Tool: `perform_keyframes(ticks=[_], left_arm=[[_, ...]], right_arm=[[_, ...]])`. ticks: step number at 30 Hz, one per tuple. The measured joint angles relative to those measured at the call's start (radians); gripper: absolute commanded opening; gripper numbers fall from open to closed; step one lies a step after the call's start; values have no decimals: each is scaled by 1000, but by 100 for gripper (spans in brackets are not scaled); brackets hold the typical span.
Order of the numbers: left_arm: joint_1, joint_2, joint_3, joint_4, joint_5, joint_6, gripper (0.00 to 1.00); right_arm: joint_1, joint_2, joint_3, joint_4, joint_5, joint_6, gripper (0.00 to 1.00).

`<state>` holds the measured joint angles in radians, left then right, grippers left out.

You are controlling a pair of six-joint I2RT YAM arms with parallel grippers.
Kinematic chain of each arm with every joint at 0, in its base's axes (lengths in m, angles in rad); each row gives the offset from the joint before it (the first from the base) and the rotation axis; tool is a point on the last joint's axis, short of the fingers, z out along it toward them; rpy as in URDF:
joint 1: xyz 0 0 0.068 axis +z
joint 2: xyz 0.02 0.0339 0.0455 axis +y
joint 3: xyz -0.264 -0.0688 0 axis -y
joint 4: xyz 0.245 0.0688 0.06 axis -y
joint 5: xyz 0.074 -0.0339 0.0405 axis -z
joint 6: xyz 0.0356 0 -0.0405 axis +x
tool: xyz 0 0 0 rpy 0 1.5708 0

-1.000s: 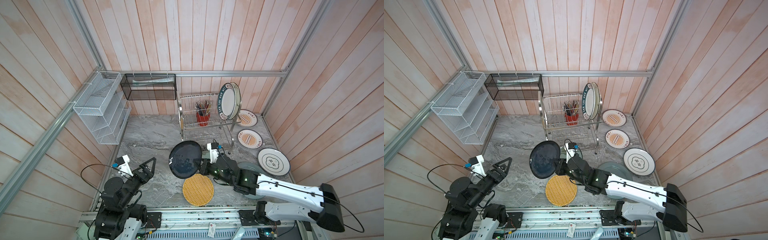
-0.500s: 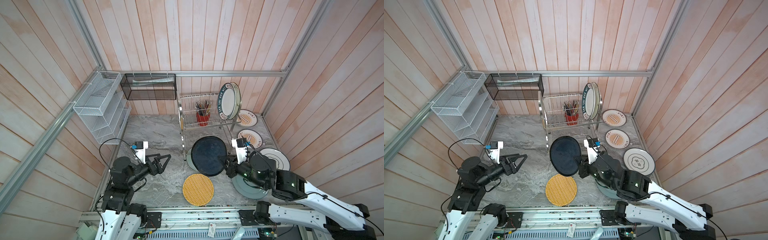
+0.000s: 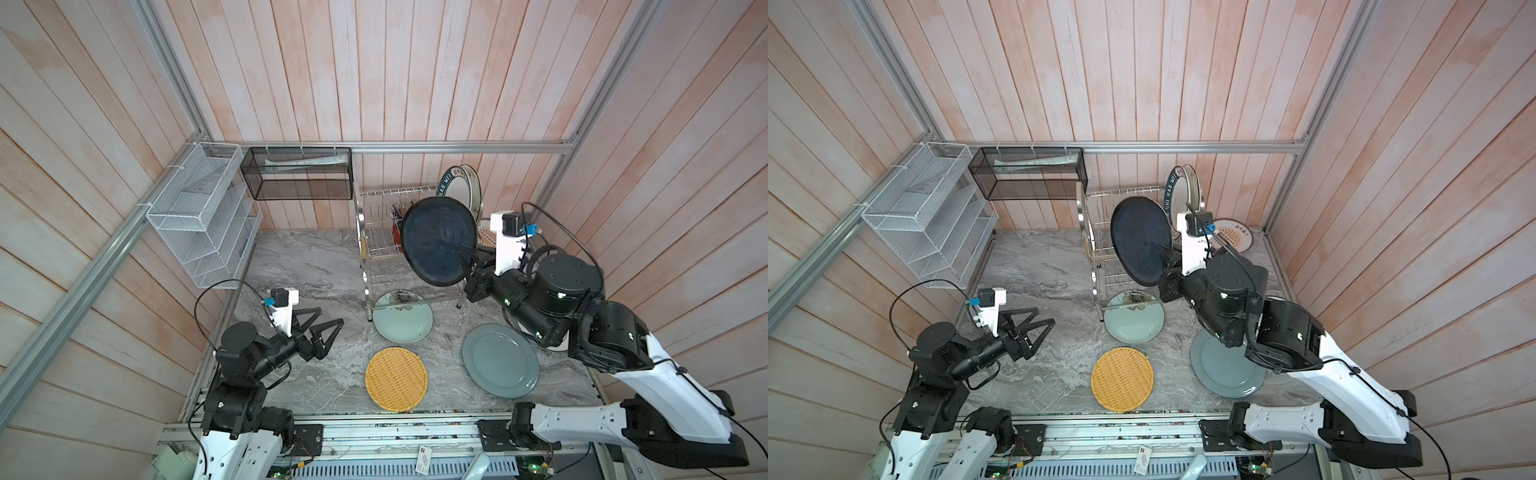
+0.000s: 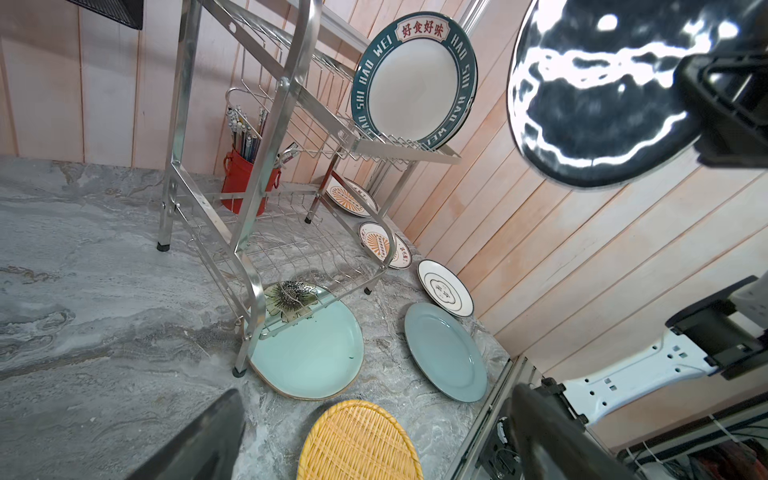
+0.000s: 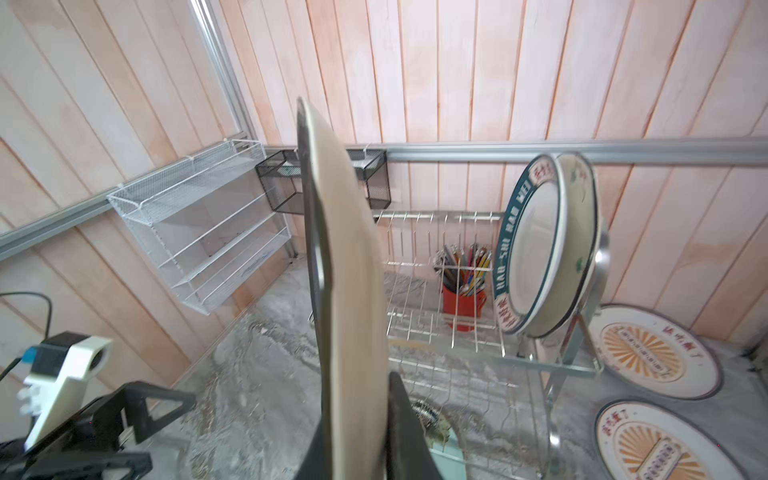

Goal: Load the plates into the dish rack
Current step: 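Raise the navy plate over the rack with the right gripper while the left withdraws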

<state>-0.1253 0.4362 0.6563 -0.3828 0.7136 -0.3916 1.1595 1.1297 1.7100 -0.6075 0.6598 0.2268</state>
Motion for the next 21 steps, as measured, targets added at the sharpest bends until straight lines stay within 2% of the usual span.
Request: perform_keyframes(ticks=[4, 9, 16, 21], left_arm=[[1, -13, -17, 13, 12, 0, 100], [1, -44, -19, 38, 24, 3, 100], [1, -43, -20, 49, 39, 7, 100], [1, -37, -22, 60, 63, 7, 100]], right_arm=[[-29, 87, 107, 37, 74, -119, 0], [-169, 208, 228, 58, 69, -197, 0], [-397, 353, 327, 49, -28, -227, 0], [-481, 413, 332, 29, -85, -235, 0]])
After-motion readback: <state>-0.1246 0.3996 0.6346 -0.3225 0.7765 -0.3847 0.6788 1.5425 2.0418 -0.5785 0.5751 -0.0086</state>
